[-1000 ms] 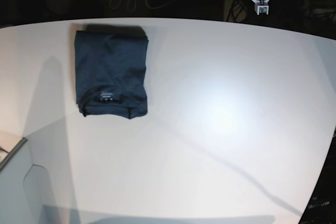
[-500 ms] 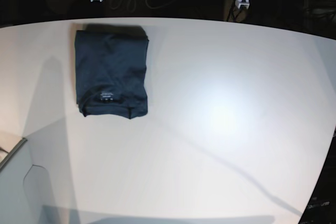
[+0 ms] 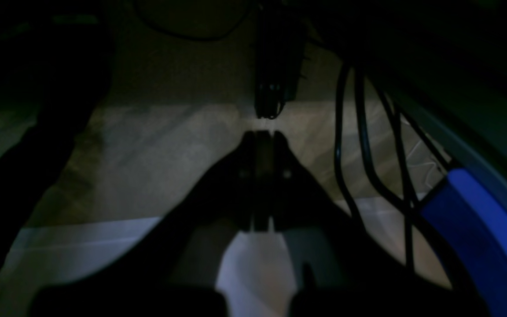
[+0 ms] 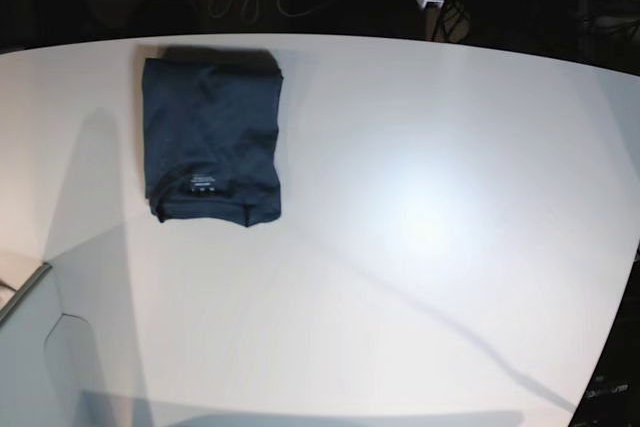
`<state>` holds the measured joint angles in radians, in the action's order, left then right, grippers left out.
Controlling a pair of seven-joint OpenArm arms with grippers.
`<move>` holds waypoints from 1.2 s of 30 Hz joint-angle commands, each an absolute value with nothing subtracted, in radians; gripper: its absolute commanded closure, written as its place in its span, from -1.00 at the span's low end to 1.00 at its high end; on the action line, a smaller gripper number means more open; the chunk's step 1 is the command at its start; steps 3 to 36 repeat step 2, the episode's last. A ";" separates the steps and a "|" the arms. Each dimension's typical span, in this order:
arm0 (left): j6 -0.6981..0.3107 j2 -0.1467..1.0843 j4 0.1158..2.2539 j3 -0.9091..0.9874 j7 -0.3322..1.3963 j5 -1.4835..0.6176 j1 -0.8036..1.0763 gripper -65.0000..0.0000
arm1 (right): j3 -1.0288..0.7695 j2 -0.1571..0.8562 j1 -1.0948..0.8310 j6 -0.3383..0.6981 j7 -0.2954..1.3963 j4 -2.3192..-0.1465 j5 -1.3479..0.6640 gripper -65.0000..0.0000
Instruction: Layout the t-shirt on the table in an organized manner, then fold the t-shirt properly
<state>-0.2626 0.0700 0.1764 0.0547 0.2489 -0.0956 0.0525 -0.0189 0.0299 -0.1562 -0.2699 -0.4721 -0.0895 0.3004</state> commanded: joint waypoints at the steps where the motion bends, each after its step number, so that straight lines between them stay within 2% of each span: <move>1: -0.266 0.065 0.177 0.056 0.249 -0.101 0.056 1.00 | -0.019 0.030 -0.163 -0.282 -0.484 -0.090 0.300 1.00; 36: -0.265 0.064 0.177 0.056 0.249 -0.101 0.056 1.00 | -0.019 0.028 -0.163 -0.282 -0.484 -0.090 0.300 1.00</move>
